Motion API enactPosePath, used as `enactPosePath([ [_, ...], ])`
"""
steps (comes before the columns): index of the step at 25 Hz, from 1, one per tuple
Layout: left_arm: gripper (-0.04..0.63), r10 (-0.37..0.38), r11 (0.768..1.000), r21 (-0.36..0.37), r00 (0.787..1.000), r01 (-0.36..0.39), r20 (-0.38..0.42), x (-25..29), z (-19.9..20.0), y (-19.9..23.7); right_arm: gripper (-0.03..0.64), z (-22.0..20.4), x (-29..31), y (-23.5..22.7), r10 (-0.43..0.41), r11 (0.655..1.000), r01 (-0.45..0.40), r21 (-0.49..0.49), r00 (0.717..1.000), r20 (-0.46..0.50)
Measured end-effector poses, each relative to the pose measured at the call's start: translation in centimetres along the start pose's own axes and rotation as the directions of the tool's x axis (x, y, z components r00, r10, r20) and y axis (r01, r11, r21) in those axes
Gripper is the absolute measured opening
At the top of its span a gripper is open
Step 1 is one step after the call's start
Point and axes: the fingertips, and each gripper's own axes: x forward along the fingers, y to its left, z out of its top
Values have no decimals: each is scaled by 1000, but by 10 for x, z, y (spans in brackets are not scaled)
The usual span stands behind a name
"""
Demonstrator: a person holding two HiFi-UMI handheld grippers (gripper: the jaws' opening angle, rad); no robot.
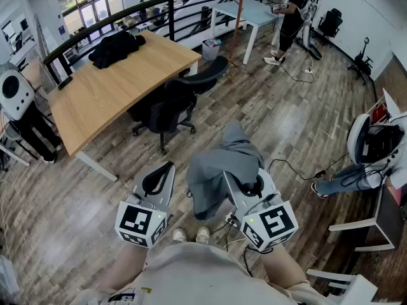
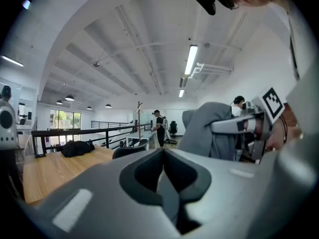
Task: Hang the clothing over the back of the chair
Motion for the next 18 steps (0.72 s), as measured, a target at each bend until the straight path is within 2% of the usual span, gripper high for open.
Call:
enactPosePath([
  [10, 2, 0, 1000, -3, 1000, 0, 12, -13, 2, -4, 81, 3, -14, -4, -27, 999, 27, 21, 1000, 15],
  [18, 2, -3, 1000, 7, 1000, 3, 13, -17, 1, -12, 84, 10, -21, -6, -39, 999, 40, -23, 999, 22],
])
